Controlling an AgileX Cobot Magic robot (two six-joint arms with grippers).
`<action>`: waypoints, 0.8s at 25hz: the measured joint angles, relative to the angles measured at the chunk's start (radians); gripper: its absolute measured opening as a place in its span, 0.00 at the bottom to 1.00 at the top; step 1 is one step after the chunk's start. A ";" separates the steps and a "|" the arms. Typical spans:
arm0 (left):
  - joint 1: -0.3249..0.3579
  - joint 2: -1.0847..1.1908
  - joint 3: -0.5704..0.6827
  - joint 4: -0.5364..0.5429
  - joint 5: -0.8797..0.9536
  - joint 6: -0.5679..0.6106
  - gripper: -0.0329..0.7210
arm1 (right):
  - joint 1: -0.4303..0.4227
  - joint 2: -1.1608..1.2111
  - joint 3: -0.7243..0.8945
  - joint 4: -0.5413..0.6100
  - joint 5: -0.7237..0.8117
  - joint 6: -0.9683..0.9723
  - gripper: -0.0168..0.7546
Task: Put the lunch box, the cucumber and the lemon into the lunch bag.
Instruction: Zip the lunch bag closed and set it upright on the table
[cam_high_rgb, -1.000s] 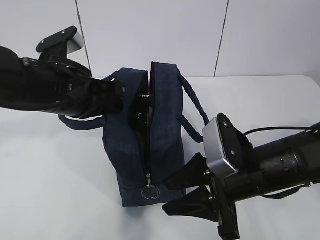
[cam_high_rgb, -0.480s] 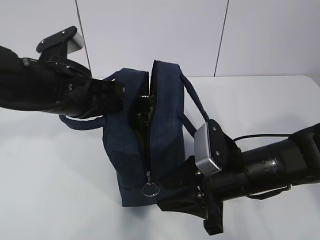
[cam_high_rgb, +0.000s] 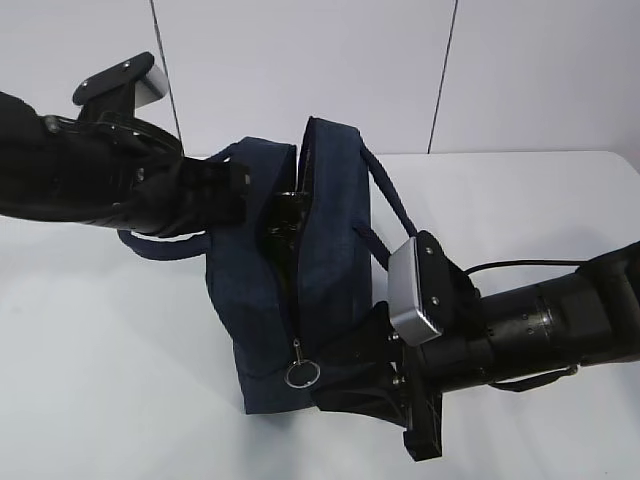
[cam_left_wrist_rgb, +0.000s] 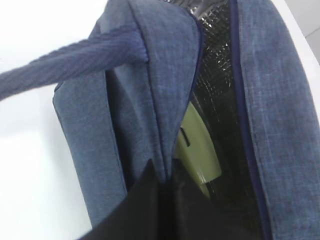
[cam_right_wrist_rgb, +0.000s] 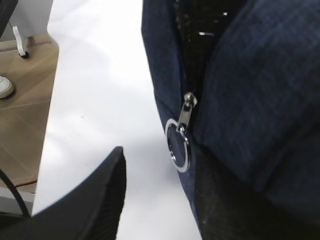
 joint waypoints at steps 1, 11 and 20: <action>0.000 0.000 0.000 0.000 0.000 0.000 0.04 | 0.000 0.000 0.000 0.000 0.002 0.000 0.45; 0.000 0.000 0.000 0.000 0.000 0.000 0.04 | 0.000 0.000 0.000 -0.033 0.010 0.019 0.45; 0.000 0.000 0.000 0.000 0.000 0.000 0.04 | 0.024 0.000 -0.009 -0.011 0.001 0.021 0.45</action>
